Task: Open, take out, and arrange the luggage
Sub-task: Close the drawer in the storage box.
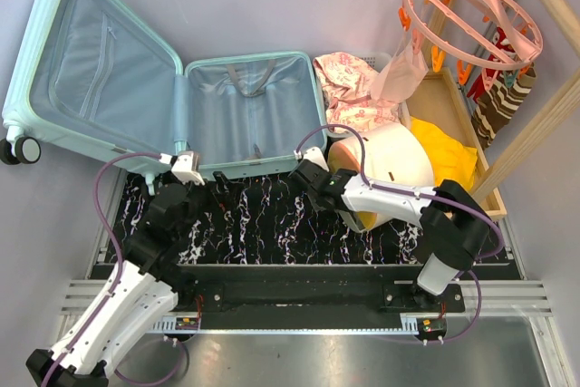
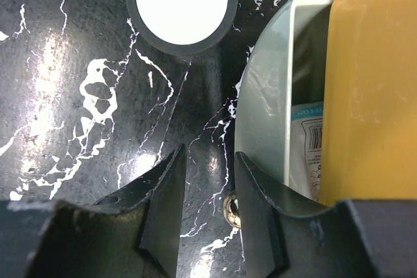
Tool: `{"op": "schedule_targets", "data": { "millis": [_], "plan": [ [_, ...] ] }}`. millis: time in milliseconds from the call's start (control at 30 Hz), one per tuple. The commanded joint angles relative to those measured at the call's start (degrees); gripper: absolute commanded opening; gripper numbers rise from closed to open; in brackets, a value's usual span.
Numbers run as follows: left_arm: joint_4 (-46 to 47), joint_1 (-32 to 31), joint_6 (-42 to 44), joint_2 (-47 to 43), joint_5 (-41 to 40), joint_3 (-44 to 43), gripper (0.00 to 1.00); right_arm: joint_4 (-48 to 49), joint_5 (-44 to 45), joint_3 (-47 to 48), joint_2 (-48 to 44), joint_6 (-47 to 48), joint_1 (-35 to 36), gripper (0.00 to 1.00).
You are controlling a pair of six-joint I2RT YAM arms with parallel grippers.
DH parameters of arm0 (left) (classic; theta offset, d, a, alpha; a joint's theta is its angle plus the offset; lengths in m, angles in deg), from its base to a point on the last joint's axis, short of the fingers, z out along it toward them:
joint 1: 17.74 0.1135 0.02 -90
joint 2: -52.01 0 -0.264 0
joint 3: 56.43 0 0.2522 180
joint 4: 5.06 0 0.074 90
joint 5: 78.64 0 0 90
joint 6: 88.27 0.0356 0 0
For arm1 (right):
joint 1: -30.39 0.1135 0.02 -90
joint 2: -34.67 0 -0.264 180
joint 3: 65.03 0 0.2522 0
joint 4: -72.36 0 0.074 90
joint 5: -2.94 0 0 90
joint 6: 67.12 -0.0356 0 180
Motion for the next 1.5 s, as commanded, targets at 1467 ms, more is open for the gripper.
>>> {"op": "schedule_targets", "data": {
  "millis": [1467],
  "plan": [
    [2.29,0.81,1.05,0.31,0.65,-2.5,0.99,0.14,2.56,-4.17,-8.5,12.41,1.15,0.59]
  ]
}}
